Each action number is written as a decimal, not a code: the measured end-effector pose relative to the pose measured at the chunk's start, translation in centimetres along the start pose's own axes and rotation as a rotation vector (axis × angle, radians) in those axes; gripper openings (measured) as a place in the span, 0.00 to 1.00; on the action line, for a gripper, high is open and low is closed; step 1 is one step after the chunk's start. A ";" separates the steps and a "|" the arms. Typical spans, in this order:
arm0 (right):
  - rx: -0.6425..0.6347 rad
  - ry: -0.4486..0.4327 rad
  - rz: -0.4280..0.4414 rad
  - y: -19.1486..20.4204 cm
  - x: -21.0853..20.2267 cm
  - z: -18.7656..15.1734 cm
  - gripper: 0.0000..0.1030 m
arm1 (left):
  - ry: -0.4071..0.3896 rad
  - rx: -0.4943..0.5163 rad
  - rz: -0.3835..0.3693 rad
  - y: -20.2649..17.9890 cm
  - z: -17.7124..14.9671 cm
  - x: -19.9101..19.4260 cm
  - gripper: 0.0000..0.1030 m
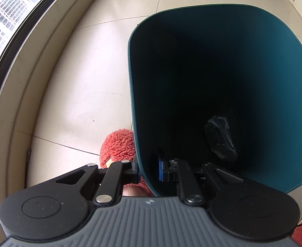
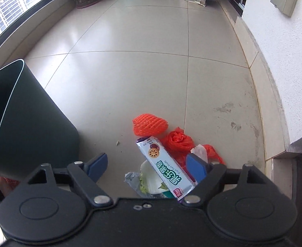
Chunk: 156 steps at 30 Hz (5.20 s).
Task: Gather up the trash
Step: 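Lower the right tool to the pile and grasp the white-and-green snack box, then carry the snack box over the bin with the right tool and release it, then lower the right tool to the pile and grasp the white cabbage leaf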
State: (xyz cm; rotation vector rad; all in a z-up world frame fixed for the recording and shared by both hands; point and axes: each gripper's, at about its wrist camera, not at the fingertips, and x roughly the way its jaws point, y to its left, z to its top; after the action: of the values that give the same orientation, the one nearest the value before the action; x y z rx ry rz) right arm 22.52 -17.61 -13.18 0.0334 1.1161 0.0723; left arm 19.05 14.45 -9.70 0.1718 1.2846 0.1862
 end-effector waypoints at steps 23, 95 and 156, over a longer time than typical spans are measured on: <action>-0.040 0.223 0.038 -2.7 12.9 -4.2 0.51 | 0.016 0.015 0.064 -1.3 -0.2 1.1 0.17; -0.132 -0.105 0.266 24.2 -9.4 6.3 0.47 | -0.038 -0.025 -0.090 2.4 -1.0 -0.3 0.16; -0.134 -0.105 0.196 16.2 -11.2 2.7 0.75 | -0.019 -0.016 -0.083 2.1 -0.8 0.3 0.16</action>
State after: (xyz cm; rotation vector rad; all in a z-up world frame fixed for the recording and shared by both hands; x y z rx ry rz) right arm 19.40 -2.22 -0.88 0.0269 0.9990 0.3172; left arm 18.25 16.56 -9.77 0.1066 1.2687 0.1237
